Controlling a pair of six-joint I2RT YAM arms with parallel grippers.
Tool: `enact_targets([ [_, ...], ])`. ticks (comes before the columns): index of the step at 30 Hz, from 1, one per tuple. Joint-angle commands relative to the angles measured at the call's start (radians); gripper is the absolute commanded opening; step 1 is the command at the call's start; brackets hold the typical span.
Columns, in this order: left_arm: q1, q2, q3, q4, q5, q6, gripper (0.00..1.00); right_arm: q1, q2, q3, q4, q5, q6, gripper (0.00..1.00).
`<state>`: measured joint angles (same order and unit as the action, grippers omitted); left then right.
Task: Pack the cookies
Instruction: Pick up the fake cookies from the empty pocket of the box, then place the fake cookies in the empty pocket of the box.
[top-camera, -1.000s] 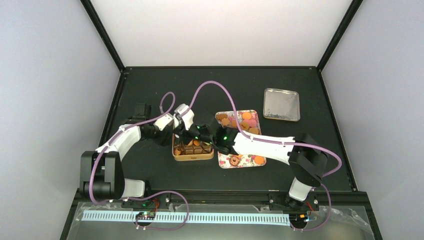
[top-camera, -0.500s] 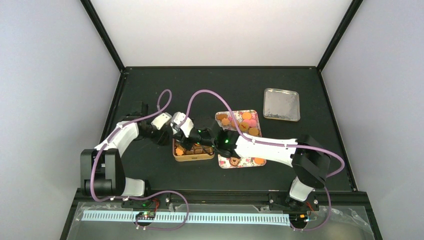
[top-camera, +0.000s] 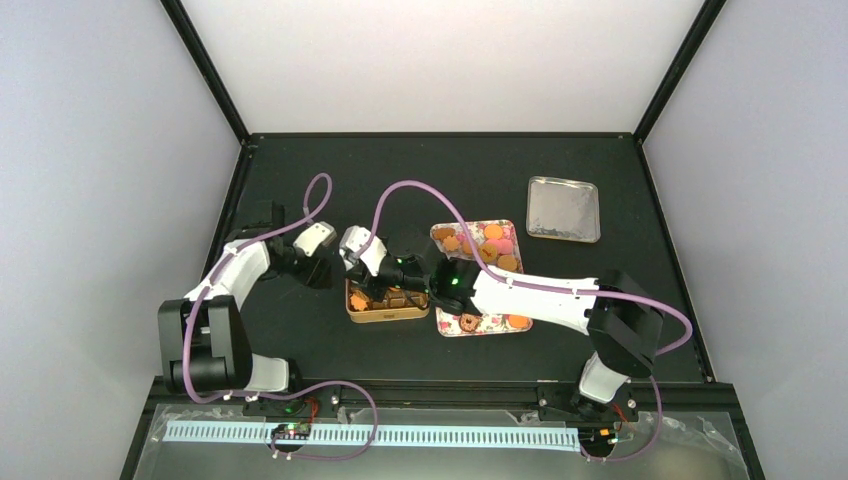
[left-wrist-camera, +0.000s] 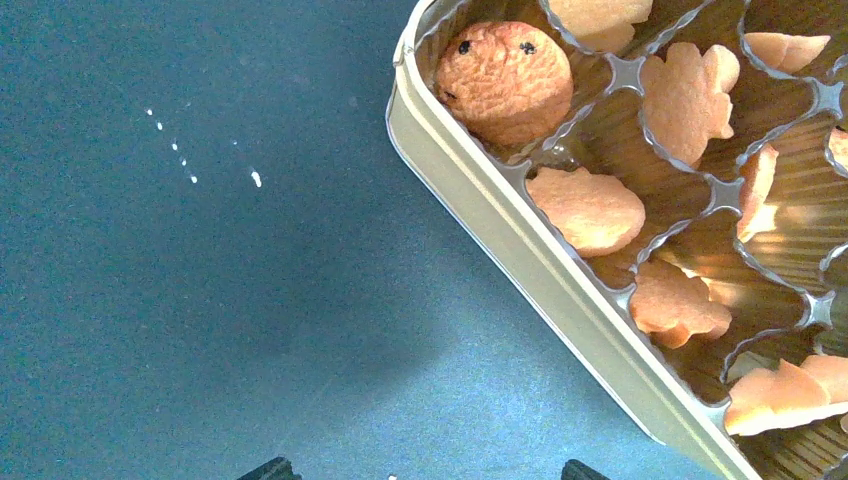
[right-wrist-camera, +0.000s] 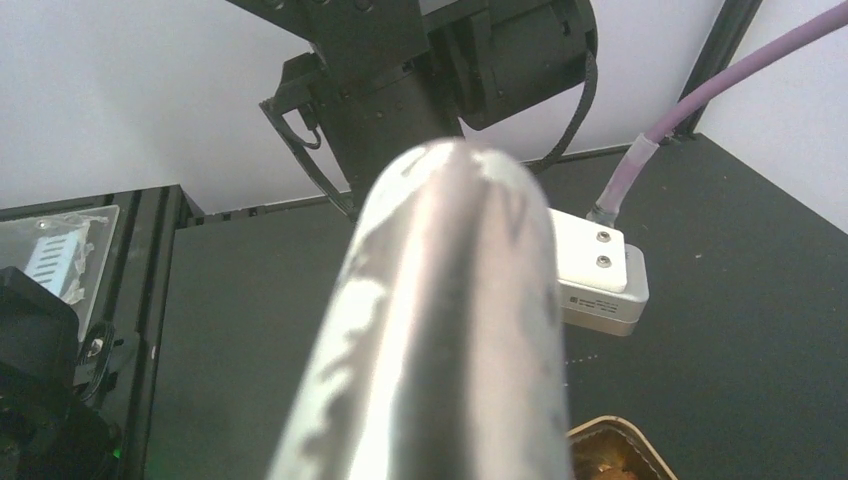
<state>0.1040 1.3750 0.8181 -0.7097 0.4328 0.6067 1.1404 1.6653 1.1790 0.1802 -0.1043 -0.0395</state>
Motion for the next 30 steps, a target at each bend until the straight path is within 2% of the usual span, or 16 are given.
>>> enact_targets([
  [1, 0.013, -0.001, 0.032, -0.023, 0.030, 0.022, 0.70, 0.017, -0.044, 0.040, 0.006, -0.026, -0.046, 0.07],
  [11, 0.020, -0.014, 0.038, -0.023, 0.029, 0.025, 0.70, 0.068, -0.023, 0.071, -0.043, 0.050, -0.106, 0.10],
  [19, 0.026, -0.023, 0.036, -0.024, 0.033, 0.025, 0.70, 0.114, -0.005, 0.096, -0.078, 0.174, -0.210, 0.08],
  [25, 0.034, -0.032, 0.043, -0.029, 0.037, 0.026, 0.70, 0.137, 0.020, 0.115, -0.101, 0.211, -0.262, 0.09],
  [30, 0.038, -0.036, 0.045, -0.034, 0.038, 0.032, 0.70, 0.142, 0.036, 0.117, -0.107, 0.191, -0.232, 0.09],
])
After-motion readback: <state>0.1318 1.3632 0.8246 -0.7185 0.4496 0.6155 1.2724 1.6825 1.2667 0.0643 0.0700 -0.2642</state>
